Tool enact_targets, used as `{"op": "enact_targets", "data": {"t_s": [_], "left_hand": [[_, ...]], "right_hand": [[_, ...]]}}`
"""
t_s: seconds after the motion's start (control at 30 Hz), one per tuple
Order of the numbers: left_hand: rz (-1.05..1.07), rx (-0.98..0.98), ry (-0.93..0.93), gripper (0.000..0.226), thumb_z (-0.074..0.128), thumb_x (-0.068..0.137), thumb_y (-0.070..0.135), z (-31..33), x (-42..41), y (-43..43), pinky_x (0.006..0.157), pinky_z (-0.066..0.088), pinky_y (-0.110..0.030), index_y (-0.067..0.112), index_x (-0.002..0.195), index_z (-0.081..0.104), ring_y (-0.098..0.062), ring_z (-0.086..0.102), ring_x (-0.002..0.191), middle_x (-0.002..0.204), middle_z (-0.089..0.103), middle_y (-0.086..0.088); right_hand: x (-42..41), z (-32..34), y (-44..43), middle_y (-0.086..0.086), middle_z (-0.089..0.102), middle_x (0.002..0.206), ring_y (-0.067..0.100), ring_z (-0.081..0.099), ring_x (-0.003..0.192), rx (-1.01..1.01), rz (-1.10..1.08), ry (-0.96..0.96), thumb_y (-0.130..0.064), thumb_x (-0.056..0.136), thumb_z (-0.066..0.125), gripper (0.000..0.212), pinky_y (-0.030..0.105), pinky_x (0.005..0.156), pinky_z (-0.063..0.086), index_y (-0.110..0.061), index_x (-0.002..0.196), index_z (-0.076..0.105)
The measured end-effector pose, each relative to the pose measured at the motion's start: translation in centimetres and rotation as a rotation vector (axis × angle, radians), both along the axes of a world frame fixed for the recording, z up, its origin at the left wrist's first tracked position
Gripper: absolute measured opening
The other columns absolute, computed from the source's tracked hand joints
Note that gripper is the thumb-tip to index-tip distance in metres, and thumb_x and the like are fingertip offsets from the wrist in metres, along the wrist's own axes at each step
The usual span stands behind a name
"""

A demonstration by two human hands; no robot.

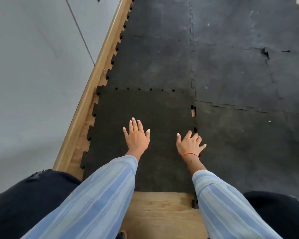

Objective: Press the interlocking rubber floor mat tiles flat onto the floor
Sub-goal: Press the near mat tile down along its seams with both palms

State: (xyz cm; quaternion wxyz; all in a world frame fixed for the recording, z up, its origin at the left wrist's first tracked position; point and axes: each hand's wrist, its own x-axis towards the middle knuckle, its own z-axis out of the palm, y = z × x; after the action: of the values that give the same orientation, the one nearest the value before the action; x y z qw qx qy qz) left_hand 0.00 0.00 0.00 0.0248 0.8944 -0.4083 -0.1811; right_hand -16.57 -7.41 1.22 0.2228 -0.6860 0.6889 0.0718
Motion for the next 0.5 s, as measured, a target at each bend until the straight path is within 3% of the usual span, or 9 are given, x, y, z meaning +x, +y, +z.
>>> {"op": "enact_targets", "data": {"t_s": [0.23, 0.5], "left_hand": [[0.19, 0.058, 0.09, 0.078, 0.041, 0.097, 0.044, -2.3, 1.5, 3.9, 0.116, 0.008, -0.054, 0.004, 0.152, 0.003, -0.03, 0.001, 0.148, 0.161, -0.004, -0.016], [0.477, 0.127, 0.19, 0.105, 0.05, 0.085, 0.066, -2.9, 7.3, 6.8, 0.117, 0.005, -0.055, 0.008, 0.153, -0.004, -0.034, -0.008, 0.147, 0.16, -0.012, -0.018]], "right_hand": [[-0.9, -1.6, -0.1, 0.022, -0.001, 0.159, 0.035, -0.001, 0.147, 0.112, -0.026, 0.047, -0.057, 0.089, 0.05, 0.093, 0.057, 0.116, 0.009, -0.003, 0.15, 0.006], [-1.5, -2.6, -1.1, 0.022, 0.022, 0.153, 0.036, 0.02, 0.142, 0.059, -0.025, 0.078, -0.068, 0.074, 0.062, 0.112, 0.052, 0.116, 0.016, 0.004, 0.146, 0.016]]}}
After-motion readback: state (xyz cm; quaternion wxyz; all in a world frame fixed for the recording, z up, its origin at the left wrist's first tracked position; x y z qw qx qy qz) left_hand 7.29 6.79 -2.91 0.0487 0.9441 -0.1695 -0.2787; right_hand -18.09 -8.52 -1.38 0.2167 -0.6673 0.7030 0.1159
